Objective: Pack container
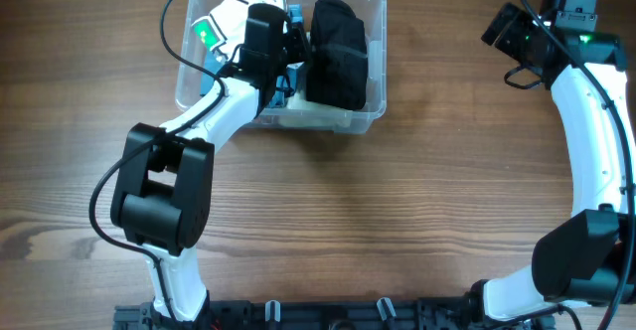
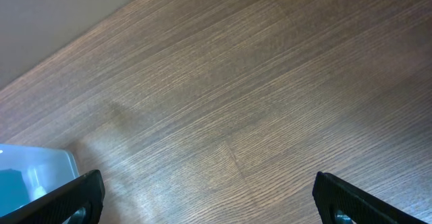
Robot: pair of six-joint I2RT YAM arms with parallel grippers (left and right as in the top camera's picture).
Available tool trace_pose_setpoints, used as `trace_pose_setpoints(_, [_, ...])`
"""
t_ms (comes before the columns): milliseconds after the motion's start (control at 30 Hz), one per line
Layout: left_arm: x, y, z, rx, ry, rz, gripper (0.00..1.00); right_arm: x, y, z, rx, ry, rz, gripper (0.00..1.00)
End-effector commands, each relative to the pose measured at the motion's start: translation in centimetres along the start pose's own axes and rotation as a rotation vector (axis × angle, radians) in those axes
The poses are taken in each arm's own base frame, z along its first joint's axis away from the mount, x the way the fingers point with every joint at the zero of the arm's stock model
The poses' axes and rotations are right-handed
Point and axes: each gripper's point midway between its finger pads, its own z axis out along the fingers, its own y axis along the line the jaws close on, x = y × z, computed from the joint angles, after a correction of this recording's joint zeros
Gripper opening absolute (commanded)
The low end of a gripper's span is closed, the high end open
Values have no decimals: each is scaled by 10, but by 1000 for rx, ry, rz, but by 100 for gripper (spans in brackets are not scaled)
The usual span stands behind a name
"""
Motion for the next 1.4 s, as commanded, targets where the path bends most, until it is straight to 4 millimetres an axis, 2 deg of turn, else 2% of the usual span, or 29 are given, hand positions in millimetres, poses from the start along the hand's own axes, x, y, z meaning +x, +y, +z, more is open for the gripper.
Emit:
trace_pose_setpoints(0, [-71,-10,-39,36,-185,6,4,3,1,5,-1,12,8,100])
trace_pose_setpoints(133, [-122,-5,-72,49,-324,-5,4,3,1,5,-1,12,8,100])
trace_pose_setpoints(200, [-134,9,-77,30,-352,-16,4,3,1,5,-1,12,8,100])
trace_pose_setpoints(233, [-136,23,-78,3,-350,-26,4,3,1,5,-1,12,8,100])
trace_pose_setpoints(367, [-120,57,-63,-64,-286,-51,4,3,1,5,-1,12,8,100])
trace_pose_setpoints(433, [-111,67,-55,-82,-262,-58,4,3,1,5,-1,12,8,100])
trace_pose_setpoints(700, [-55,100,-7,-137,-137,-75,4,3,1,5,-1,12,8,100])
trace_pose_setpoints(800, [-37,109,2,-159,-91,-82,4,3,1,5,-1,12,8,100])
trace_pose_setpoints(933, [-36,110,4,-159,-91,-82,4,3,1,5,-1,12,8,100])
trace_pose_setpoints(1033, [-56,101,-3,-131,-153,-73,4,3,1,5,-1,12,8,100])
trace_pose_setpoints(1267, [-118,68,-39,-49,-334,-48,4,3,1,5,-1,12,8,100])
trace_pose_setpoints(1367, [-122,66,-41,-44,-350,-46,4,3,1,5,-1,12,8,100])
